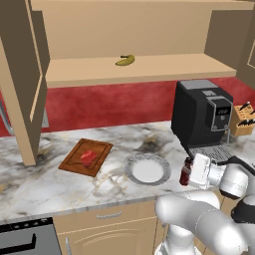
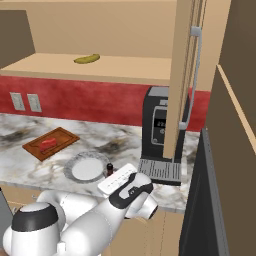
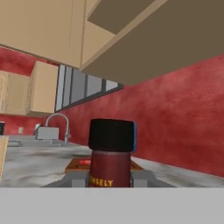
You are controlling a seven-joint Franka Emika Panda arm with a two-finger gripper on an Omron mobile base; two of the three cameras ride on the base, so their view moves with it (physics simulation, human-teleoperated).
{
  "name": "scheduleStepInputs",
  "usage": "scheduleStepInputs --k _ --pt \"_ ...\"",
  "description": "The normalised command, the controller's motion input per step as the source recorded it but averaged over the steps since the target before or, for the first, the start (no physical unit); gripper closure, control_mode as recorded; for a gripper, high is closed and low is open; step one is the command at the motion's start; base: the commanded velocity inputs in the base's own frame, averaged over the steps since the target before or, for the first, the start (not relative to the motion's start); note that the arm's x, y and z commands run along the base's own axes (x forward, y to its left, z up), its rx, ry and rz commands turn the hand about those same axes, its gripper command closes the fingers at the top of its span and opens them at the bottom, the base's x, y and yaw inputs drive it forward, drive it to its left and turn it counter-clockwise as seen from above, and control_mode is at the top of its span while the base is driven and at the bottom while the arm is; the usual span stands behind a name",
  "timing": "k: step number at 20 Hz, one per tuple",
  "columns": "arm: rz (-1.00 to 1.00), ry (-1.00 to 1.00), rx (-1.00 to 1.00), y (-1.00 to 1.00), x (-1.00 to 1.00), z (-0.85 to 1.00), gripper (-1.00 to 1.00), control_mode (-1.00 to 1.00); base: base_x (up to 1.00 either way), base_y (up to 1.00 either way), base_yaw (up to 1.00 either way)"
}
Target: Pick the steak from the plate and place it on the cutting board. Then pick the condiment bottle from the cabinet and place it next to the cutting board.
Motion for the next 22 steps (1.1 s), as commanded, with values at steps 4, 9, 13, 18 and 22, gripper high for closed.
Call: scheduleStepInputs --k 4,9,13,18,22 --pt "0.0 0.0 0.0 0.04 0.0 -0.16 -1.0 -1.0 0.0 0.0 0.0" --pt "0.0 0.0 0.0 0.0 0.0 -0.12 -1.0 -1.0 0.0 0.0 0.0" --pt "0.0 0.0 0.0 0.0 0.0 -0.05 -1.0 -1.0 0.0 0.0 0.0" --pt "0.0 0.0 0.0 0.0 0.0 0.0 -1.0 -1.0 0.0 0.0 0.0" --pt "0.0 0.0 0.0 0.0 0.0 0.0 -1.0 -1.0 0.0 0.0 0.0"
